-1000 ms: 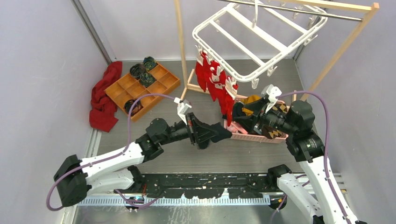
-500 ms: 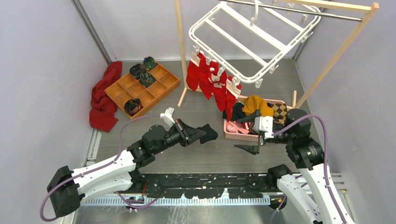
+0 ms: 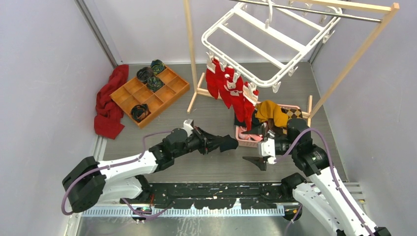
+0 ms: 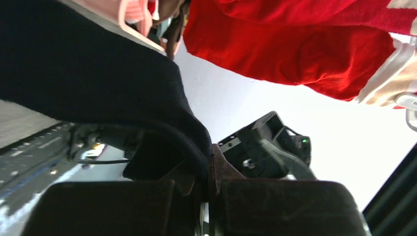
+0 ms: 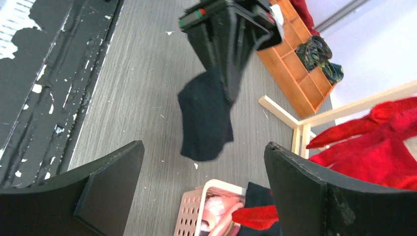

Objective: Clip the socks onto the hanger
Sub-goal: Adjust the sock.

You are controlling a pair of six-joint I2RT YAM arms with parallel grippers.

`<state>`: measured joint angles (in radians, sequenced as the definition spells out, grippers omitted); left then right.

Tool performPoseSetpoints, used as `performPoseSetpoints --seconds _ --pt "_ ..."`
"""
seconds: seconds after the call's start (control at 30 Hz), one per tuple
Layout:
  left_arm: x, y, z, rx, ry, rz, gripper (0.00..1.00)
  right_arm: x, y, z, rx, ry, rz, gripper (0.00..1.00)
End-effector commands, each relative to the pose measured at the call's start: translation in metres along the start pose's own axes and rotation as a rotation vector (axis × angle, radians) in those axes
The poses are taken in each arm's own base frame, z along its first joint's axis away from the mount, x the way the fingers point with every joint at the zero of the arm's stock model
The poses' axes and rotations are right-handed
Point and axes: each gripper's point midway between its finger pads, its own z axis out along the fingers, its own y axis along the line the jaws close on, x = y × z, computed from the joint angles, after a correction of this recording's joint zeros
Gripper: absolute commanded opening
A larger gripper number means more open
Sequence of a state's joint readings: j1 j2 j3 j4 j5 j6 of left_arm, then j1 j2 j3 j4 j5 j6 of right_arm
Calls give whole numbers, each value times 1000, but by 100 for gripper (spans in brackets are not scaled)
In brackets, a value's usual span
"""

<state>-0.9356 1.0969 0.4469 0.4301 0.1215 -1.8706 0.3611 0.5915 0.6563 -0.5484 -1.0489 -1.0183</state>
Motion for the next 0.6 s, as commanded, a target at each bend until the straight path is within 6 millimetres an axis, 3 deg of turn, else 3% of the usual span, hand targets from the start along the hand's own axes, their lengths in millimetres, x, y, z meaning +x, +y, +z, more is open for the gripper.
performPoseSetpoints --seconds 0.0,0.13,0.3,0.4,0.57 --pt "25 -62 2 174 126 -92 0 5 -8 13 27 32 -149 97" --pt "33 -73 8 203 182 -143 0 13 -9 29 76 71 -194 97" --pt "38 -84 10 239 223 -174 0 18 -33 45 223 143 -228 95" --pt "38 -88 10 253 227 -186 0 13 -53 44 320 150 -255 92" --pt "35 -87 9 265 218 -208 0 9 -71 37 395 179 -283 85"
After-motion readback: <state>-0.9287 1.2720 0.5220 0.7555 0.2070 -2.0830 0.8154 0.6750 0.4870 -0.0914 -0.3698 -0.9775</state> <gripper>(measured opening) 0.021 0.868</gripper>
